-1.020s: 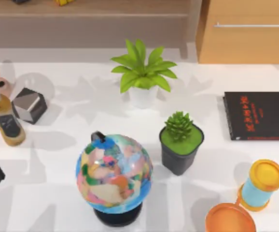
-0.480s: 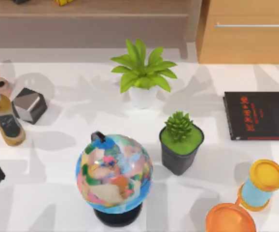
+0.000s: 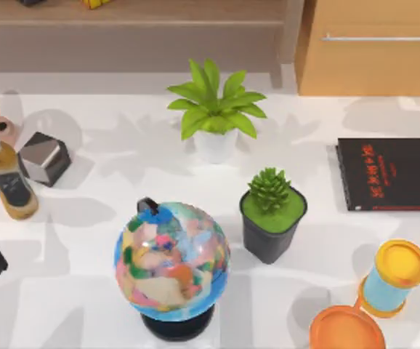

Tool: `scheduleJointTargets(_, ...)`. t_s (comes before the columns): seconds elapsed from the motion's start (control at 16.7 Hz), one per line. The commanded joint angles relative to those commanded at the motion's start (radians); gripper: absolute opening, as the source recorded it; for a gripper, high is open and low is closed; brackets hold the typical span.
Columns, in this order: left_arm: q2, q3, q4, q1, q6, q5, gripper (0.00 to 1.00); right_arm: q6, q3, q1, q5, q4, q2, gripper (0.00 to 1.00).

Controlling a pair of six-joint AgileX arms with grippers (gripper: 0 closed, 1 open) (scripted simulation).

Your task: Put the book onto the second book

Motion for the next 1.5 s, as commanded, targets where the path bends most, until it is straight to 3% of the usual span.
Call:
scheduleJointTargets(1.08, 0.0, 0.0, 0.0, 0.0, 0.0, 0.0, 1.0, -0.001, 0.153, 0.027, 0.029, -0.055, 0.099, 1.0)
scheduleJointTargets(1.5, 0.0, 0.0, 0.0, 0.0, 0.0, 0.0, 1.0, -0.001, 0.153, 0.027, 0.029, -0.055, 0.099, 0.47)
